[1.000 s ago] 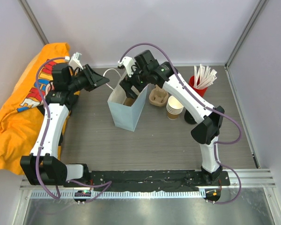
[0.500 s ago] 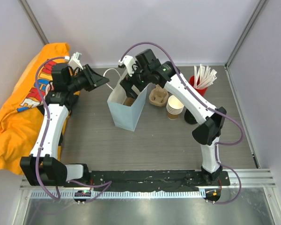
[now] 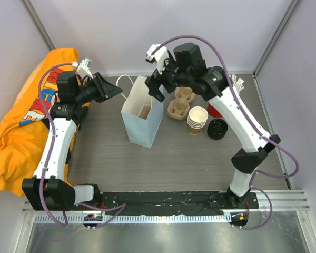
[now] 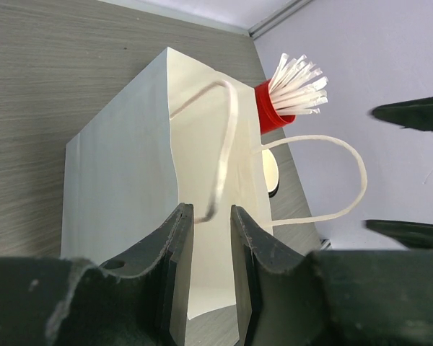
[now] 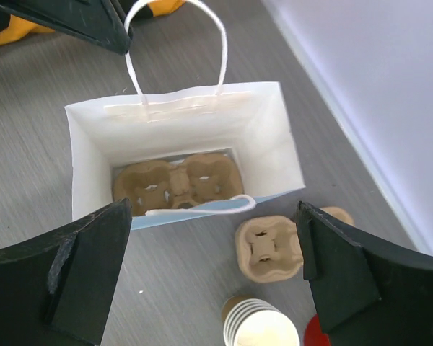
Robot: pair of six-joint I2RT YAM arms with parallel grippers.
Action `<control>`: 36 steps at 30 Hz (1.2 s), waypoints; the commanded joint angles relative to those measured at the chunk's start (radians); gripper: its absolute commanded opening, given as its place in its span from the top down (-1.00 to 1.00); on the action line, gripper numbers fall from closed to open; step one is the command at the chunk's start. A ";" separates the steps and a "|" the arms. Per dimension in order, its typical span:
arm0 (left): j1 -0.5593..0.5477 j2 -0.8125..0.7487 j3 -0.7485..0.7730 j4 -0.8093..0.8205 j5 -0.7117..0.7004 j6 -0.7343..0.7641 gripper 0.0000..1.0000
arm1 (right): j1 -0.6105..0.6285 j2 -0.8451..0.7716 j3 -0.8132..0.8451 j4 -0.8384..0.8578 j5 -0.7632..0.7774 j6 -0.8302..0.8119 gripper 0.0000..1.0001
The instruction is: Pack the takeout coffee
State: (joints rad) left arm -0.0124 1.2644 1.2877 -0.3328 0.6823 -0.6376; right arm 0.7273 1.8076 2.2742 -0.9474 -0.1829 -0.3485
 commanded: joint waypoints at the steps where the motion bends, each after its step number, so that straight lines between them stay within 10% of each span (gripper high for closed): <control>1: 0.006 -0.023 0.009 0.029 0.026 0.023 0.37 | 0.004 -0.096 0.024 0.056 0.062 -0.032 -0.99; 8: 0.006 -0.014 0.042 0.064 0.051 0.010 0.33 | -0.023 -0.114 -0.048 0.099 0.028 0.079 -0.99; 22: 0.005 0.032 0.087 0.207 0.158 -0.057 0.03 | -0.259 -0.272 -0.530 0.522 -0.667 0.575 -0.98; 36: 0.005 0.116 0.105 0.253 0.181 -0.066 0.00 | -0.259 -0.180 -0.528 0.670 -0.753 0.740 -0.82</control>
State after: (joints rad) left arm -0.0124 1.3674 1.3430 -0.1452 0.8349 -0.6991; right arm 0.4690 1.6039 1.7084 -0.3714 -0.8822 0.3168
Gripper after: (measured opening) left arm 0.499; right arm 0.918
